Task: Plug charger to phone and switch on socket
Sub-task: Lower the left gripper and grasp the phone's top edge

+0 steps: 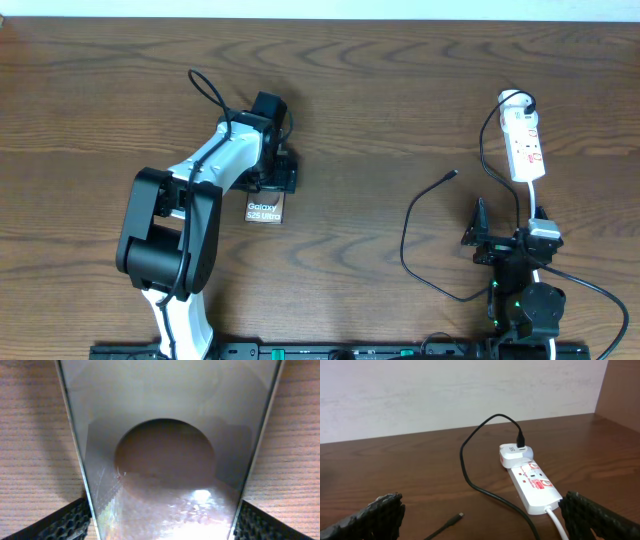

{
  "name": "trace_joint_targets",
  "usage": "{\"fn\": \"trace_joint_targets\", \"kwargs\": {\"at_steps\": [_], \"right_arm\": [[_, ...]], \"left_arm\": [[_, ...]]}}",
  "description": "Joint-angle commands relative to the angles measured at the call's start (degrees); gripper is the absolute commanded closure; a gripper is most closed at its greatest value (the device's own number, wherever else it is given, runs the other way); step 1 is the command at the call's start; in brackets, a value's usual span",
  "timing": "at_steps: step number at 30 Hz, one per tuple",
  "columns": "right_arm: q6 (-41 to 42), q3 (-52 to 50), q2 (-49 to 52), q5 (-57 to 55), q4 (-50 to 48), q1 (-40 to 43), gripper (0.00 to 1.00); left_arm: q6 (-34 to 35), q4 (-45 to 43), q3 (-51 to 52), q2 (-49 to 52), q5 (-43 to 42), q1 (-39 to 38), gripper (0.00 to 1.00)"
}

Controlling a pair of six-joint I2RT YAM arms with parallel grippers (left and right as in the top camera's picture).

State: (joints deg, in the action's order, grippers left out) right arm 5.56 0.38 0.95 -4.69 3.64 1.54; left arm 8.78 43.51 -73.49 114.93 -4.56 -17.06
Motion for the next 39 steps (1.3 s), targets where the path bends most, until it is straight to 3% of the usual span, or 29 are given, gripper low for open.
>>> {"fn": "trace_joint_targets", "kwargs": {"at_steps": [1, 30, 33, 39], "right_arm": [[-0.5, -0.09, -0.57, -0.09, 0.17, -0.13, 0.01], [-0.5, -0.09, -0.55, -0.09, 0.2, -0.13, 0.01], [-0.5, -0.09, -0.55, -0.09, 0.17, -0.13, 0.01], [-0.5, -0.09, -0.55, -0.09, 0.2, -0.13, 0.01]], "left_arm": [[1.03, 0.33, 5.2, 7.54, -6.97, 0.2, 0.2], [1.44, 3.04, 2.29, 6.73, -7.02, 0.22, 0.3], [1.46, 3.17, 2.25, 6.71, -7.04, 0.22, 0.37], [2.1, 3.19, 2.21, 6.43, -7.02, 0.22, 0.41]]}}
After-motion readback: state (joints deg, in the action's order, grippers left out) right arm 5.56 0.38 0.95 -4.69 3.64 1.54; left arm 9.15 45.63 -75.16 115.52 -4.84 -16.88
